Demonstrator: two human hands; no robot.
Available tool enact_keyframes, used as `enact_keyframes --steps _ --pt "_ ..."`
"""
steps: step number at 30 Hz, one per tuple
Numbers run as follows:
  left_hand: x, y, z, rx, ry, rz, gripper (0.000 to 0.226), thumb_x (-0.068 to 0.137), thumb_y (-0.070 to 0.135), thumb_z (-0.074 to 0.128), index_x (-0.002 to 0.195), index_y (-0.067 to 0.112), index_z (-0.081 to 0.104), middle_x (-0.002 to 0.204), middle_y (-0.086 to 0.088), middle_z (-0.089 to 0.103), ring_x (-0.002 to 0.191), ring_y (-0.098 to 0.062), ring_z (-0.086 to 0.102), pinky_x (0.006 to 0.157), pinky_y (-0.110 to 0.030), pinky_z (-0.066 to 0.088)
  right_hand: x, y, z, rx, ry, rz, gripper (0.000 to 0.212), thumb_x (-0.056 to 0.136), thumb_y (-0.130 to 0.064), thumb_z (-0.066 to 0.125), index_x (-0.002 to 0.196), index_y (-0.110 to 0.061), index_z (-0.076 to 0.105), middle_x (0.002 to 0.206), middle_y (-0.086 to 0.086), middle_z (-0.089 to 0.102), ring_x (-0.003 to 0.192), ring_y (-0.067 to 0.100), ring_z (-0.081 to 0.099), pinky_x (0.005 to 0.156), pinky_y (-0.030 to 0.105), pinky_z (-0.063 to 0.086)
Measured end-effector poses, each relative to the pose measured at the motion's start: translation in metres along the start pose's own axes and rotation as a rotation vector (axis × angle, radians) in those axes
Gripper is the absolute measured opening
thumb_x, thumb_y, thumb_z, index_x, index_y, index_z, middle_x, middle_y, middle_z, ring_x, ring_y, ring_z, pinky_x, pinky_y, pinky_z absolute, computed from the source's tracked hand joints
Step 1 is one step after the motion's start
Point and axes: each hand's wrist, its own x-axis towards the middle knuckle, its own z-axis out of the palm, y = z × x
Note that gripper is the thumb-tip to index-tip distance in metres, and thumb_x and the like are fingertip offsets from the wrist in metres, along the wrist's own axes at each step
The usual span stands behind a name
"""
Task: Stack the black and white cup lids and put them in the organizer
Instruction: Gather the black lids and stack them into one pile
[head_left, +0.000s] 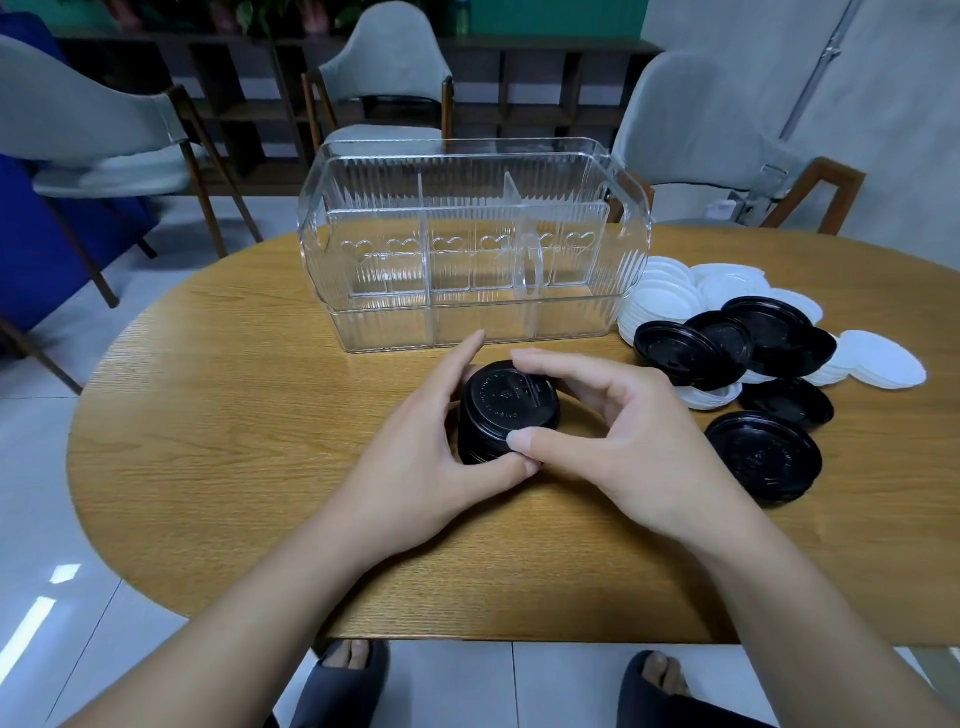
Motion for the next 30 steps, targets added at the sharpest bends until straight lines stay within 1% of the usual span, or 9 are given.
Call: enact_keyframes --steps 4,6,9,13,16,19,23,25,30 --pt "0.0 -0.002 0.001 0.017 0.012 -0.008 0.118 0.077 0.062 0.094 0.173 0.049 0.027 0.154 0.03 0.06 0.146 0.007 0.053 0.127 -0.038 0.043 0.002 -0.001 -0.001 0.009 -0.027 0.028 0.063 0.082 -0.01 0.096 0.139 -0.023 0.074 0.136 -0.017 0.076 0.135 0.001 0.066 0.124 0.037 0.046" --pt "0.0 -0.003 0.001 0.025 0.014 -0.012 0.119 0.074 0.066 0.093 0.172 0.051 0.027 0.153 0.03 0.061 0.146 0.006 0.054 0.126 -0.04 0.044 0.003 -0.001 -0.002 0.01 -0.027 0.046 0.07 0.08 -0.012 0.098 0.143 -0.025 0.07 0.138 -0.017 0.075 0.134 0.002 0.066 0.124 0.038 0.046" --pt "0.001 -0.005 0.0 0.014 0.01 -0.018 0.123 0.072 0.065 0.096 0.172 0.049 0.028 0.148 0.027 0.066 0.142 0.006 0.057 0.125 -0.039 0.045 0.003 -0.002 -0.001 -0.032 -0.018 0.071 0.083 0.076 -0.021 0.101 0.149 -0.03 0.061 0.139 -0.023 0.073 0.133 -0.001 0.066 0.123 0.036 0.045" --pt "0.002 -0.005 -0.001 0.02 0.017 -0.015 0.122 0.069 0.066 0.098 0.171 0.048 0.033 0.15 0.028 0.065 0.144 0.008 0.055 0.125 -0.038 0.045 0.001 -0.005 0.005 -0.109 0.037 0.076 0.082 0.072 -0.032 0.103 0.143 -0.034 0.063 0.135 -0.028 0.073 0.129 -0.006 0.066 0.122 0.038 0.046" --pt "0.002 -0.003 -0.001 0.013 0.016 -0.017 0.119 0.071 0.062 0.099 0.171 0.044 0.037 0.153 0.031 0.062 0.144 0.01 0.054 0.125 -0.033 0.045 0.001 -0.006 0.007 -0.087 0.046 0.087 0.084 0.072 -0.03 0.103 0.145 -0.032 0.062 0.137 -0.026 0.073 0.129 -0.005 0.067 0.121 0.036 0.049" --pt "0.001 0.0 0.0 0.02 0.003 0.005 0.11 0.076 0.059 0.098 0.169 0.043 0.04 0.154 0.03 0.061 0.143 0.008 0.056 0.122 -0.034 0.047 -0.002 -0.005 0.008 -0.061 0.039 0.083 0.087 0.076 -0.025 0.102 0.152 -0.03 0.059 0.142 -0.021 0.071 0.132 -0.005 0.065 0.12 0.033 0.049" --pt "0.002 0.004 -0.002 0.017 -0.006 0.012 0.103 0.079 0.055 0.096 0.166 0.044 0.043 0.151 0.03 0.062 0.141 0.006 0.058 0.121 -0.033 0.048 -0.005 -0.007 0.008 -0.071 0.039 0.071 0.095 0.078 -0.027 0.1 0.159 -0.036 0.052 0.151 -0.021 0.064 0.136 -0.009 0.06 0.118 0.028 0.05" --pt "0.004 0.007 0.0 0.016 -0.01 0.02 0.1 0.08 0.05 0.096 0.165 0.042 0.044 0.151 0.029 0.063 0.141 0.004 0.058 0.121 -0.035 0.048 -0.006 -0.008 0.005 -0.089 0.04 0.07 0.092 0.078 -0.031 0.1 0.158 -0.038 0.054 0.152 -0.023 0.063 0.137 -0.01 0.059 0.12 0.029 0.049" --pt "0.012 0.014 0.01 0.025 -0.021 0.036 0.099 0.083 0.041 0.096 0.166 0.04 0.043 0.152 0.028 0.061 0.142 0.003 0.058 0.121 -0.035 0.047 -0.009 -0.01 -0.002 -0.138 0.065 0.051 0.071 0.083 -0.034 0.095 0.147 -0.039 0.065 0.136 -0.028 0.071 0.132 -0.006 0.063 0.119 0.031 0.049"
